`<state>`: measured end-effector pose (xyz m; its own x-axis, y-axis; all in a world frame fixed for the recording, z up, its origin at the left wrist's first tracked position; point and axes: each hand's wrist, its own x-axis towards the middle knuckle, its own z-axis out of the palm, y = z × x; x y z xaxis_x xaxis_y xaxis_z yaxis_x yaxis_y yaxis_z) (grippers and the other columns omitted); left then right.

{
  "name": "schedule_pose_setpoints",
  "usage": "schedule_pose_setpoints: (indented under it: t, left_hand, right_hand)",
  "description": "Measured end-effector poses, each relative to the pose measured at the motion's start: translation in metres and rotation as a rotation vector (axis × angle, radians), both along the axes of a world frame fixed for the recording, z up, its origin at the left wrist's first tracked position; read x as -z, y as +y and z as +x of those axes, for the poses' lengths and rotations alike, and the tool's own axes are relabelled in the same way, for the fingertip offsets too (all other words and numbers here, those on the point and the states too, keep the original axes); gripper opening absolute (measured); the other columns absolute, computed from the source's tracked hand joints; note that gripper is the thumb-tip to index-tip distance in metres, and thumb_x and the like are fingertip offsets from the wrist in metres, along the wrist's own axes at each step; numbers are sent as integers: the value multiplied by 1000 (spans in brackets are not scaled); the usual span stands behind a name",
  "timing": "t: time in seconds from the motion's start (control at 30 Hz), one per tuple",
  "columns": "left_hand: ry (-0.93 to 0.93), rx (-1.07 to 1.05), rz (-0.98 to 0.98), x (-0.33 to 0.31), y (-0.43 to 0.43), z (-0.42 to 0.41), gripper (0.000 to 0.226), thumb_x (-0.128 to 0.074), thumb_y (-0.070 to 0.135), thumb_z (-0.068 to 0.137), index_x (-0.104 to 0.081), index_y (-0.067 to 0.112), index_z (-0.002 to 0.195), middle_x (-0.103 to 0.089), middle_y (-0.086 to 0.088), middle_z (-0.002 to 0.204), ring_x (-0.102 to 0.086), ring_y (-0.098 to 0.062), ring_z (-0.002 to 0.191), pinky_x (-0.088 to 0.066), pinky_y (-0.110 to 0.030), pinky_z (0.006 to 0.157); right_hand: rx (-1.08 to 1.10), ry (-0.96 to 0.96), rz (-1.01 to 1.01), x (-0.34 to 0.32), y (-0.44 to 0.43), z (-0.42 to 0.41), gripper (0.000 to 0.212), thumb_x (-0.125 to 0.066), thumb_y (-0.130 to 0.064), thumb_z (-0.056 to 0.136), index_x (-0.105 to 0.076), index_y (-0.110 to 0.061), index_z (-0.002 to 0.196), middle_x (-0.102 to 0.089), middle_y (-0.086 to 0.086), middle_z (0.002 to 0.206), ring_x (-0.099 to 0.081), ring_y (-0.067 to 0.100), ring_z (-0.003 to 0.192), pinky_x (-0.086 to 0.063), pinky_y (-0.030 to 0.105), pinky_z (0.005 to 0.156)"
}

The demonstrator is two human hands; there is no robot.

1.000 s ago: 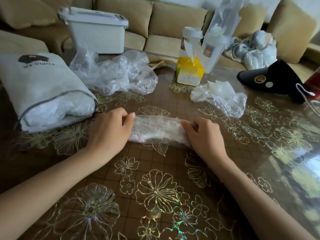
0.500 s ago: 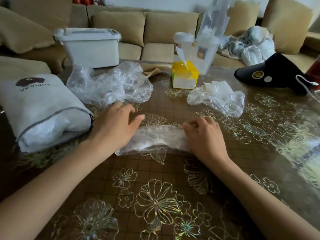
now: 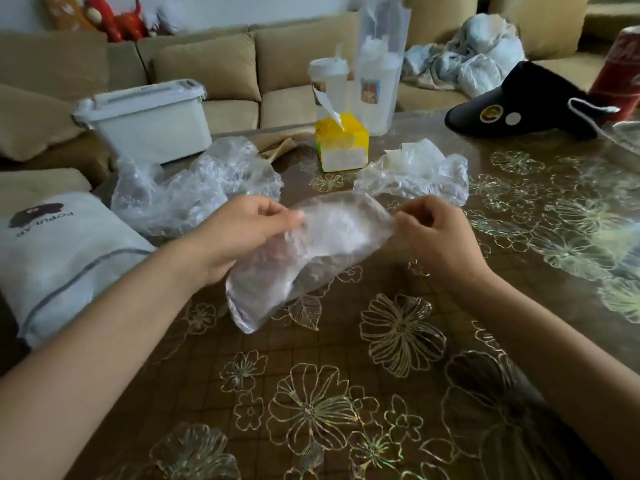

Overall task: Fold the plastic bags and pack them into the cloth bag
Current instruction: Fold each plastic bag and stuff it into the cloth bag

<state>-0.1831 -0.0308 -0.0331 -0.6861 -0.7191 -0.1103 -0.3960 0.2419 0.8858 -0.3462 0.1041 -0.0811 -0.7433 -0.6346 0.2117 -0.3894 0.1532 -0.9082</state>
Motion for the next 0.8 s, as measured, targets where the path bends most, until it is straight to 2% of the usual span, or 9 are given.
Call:
schedule_pose_setpoints:
  t: [0.07,0.13,0.3,0.4,0.47,0.53,0.6,0.7,0.8]
  left_hand:
    - [149,-100,279,-8,7,4,15,-63,25,86,-65,11,89,-70,1,70,-66,-9,63,-52,-19,56]
    - [179,-239,282,-3,18,4,14,-62,24,88,-64,11,84,-69,1,61,-64,-9,52,-47,-16,45]
    - [-73,-340,-389,50,50,14,17,-57,32,92,-54,20,80,-58,5,71,-54,-8,61,-36,-14,48]
    - [-186,-295,-625,64,57,25,19,-56,32,91,-50,21,106,-53,13,89,-51,0,72,-35,-11,54]
    - [-235,-247,-745,61,55,31,38,-56,30,91,-47,16,125,-51,5,113,-52,-7,97,-38,-12,76]
    - [-223,-175,-969,47,51,33,37,-56,26,89,-55,8,122,-53,-6,123,-53,-21,110,-42,-25,87]
    - [-171,-54,-1173,33,50,25,26,-53,25,92,-65,5,105,-61,-11,114,-58,-28,105,-47,-35,87]
    - [-174,177,-1017,20,58,2,33,-41,32,98,-61,13,117,-60,-1,121,-51,-19,116,-36,-26,96]
    - [-358,293,-874,42,57,-4,55,-31,43,98,-25,21,147,-22,3,155,-11,-9,144,-4,-23,114]
  right_hand:
    - [48,-19,-76,-3,2,-1,9,-54,-14,93,-60,-15,99,-61,-5,81,-54,6,66,-44,16,53]
    - [100,-49,-159,-6,4,-1,9,-53,-13,93,-60,-14,99,-59,-6,78,-51,5,63,-40,16,52]
    - [20,0,-161,-8,8,13,11,-53,-11,92,-60,-19,89,-62,-5,79,-56,8,68,-45,21,58]
    - [-126,71,-81,-3,9,26,12,-55,-10,91,-63,-19,88,-63,-6,80,-56,2,66,-45,17,58]
    - [-205,133,-19,1,8,31,14,-56,-9,90,-65,-19,91,-63,-10,80,-55,0,62,-44,14,54]
    - [-274,229,86,6,5,32,17,-57,-9,89,-67,-21,97,-60,-15,84,-54,-1,69,-45,12,62]
    - [-315,321,164,11,1,33,21,-58,-7,88,-68,-20,100,-55,-14,85,-52,2,74,-43,15,70]
    - [-257,319,106,14,-3,34,24,-56,0,84,-71,-17,92,-59,-10,84,-55,6,76,-44,16,72]
    - [-207,92,-58,9,-3,29,22,-55,-1,86,-68,-18,84,-63,-11,78,-57,2,71,-44,16,67]
